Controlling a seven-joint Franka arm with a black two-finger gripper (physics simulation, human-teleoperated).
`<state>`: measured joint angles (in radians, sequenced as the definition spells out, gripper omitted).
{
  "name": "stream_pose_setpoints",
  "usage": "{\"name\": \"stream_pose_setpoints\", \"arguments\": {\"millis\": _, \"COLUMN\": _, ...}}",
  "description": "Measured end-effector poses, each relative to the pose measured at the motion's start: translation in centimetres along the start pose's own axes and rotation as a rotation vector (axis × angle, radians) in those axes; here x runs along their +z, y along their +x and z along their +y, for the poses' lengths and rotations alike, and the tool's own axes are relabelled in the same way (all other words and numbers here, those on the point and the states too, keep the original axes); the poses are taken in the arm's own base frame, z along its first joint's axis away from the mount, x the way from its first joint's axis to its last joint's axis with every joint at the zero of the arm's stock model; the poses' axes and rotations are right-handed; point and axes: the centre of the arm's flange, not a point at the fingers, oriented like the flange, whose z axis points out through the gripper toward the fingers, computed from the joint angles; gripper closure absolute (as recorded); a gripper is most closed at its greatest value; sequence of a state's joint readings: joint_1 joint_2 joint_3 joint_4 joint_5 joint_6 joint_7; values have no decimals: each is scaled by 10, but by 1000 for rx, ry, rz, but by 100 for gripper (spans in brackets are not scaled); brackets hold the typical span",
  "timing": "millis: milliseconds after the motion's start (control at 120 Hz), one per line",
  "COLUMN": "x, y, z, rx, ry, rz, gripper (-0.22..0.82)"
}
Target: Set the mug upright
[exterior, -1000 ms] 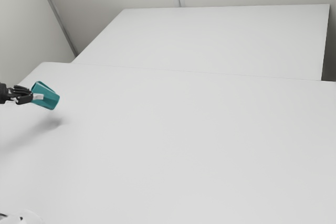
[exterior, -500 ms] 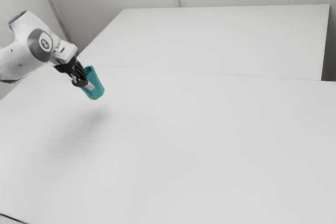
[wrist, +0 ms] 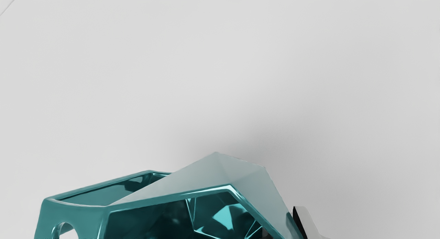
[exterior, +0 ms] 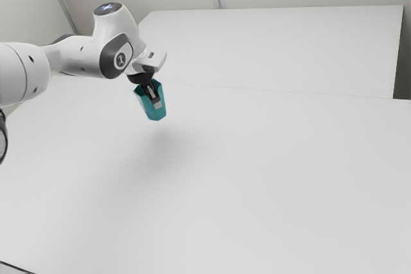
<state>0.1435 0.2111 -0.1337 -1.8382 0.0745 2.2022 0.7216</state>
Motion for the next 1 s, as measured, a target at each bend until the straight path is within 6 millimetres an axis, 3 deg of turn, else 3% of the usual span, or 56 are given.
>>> {"name": "stream_pose_setpoints", "arguments": {"millis": 208, "x": 0, "y": 29, "z": 40, "rx": -134, "ry": -19, "rz": -11, "gripper": 79}}
{"name": "stream_pose_setpoints", "arguments": {"millis": 592, "x": 12, "y": 38, "z": 105, "rx": -382, "ry": -71, "rz": -83, "gripper": 79}}
{"name": "stream_pose_setpoints", "arguments": {"millis": 858, "x": 26, "y": 9, "z": 141, "rx": -566, "ry": -114, "rz": -157, "gripper": 79}}
{"name": "stream_pose_setpoints", "arguments": {"millis": 1000, "x": 27, "y": 9, "z": 153, "rx": -631, "ry": -125, "rz": -178, "gripper": 79}}
